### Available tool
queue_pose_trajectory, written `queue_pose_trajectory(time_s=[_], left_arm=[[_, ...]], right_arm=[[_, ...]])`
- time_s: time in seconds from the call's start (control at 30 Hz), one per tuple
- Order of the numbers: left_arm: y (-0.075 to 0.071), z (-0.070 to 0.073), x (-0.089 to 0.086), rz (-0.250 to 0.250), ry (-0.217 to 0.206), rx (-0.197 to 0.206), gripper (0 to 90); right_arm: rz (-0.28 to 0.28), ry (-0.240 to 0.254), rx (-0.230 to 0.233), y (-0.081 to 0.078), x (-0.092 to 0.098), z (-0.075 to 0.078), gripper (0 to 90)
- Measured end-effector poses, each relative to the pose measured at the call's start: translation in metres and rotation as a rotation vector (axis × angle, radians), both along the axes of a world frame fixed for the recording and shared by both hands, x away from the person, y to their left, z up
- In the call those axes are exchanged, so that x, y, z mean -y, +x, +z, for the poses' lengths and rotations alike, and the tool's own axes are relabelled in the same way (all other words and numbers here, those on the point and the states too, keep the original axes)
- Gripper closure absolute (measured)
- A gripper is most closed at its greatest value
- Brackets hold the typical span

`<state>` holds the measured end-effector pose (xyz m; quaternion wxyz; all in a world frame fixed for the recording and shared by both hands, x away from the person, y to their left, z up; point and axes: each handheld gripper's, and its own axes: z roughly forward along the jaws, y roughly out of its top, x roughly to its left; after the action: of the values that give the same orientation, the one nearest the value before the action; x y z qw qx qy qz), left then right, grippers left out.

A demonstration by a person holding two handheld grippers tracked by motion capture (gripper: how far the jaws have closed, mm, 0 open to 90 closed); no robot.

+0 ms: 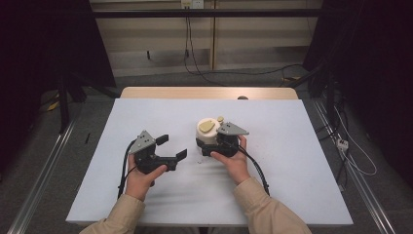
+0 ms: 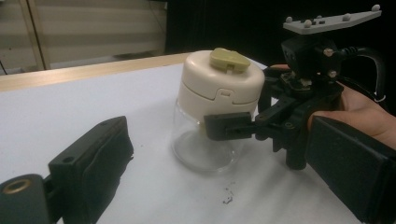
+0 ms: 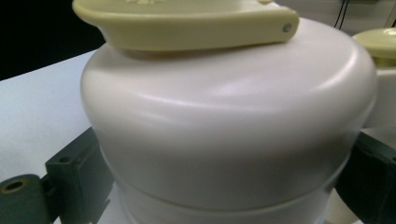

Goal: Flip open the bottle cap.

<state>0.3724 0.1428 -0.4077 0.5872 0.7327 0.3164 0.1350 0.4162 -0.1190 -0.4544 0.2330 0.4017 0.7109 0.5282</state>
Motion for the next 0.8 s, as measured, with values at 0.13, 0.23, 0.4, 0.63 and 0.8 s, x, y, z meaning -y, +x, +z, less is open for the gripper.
queue_pose_trajectory(time_s=[0.13, 0.23, 0.4, 0.63, 0.8], left_arm=[[0.003, 0.001, 0.005, -0.013, -0.021, -0.009, 9.5], [0.005, 0.003, 0.009, -0.018, -0.017, -0.008, 10.0], [0.007, 0.005, 0.016, -0.034, -0.007, 0.0, 14.0], [0.011, 0.004, 0.024, -0.022, 0.002, -0.028, 30.7], [0.015, 0.004, 0.029, -0.037, 0.002, -0.054, 38.7]], right_arm=[[0.002, -0.007, 0.007, 0.0, 0.0, 0.0, 5.0], [-0.001, -0.007, 0.005, 0.0, 0.0, 0.0, 4.9], [0.002, -0.006, 0.005, 0.0, 0.0, 0.0, 4.9], [0.004, -0.008, 0.003, 0.0, 0.0, 0.0, 4.9], [0.004, -0.008, 0.003, 0.0, 0.0, 0.0, 4.9]])
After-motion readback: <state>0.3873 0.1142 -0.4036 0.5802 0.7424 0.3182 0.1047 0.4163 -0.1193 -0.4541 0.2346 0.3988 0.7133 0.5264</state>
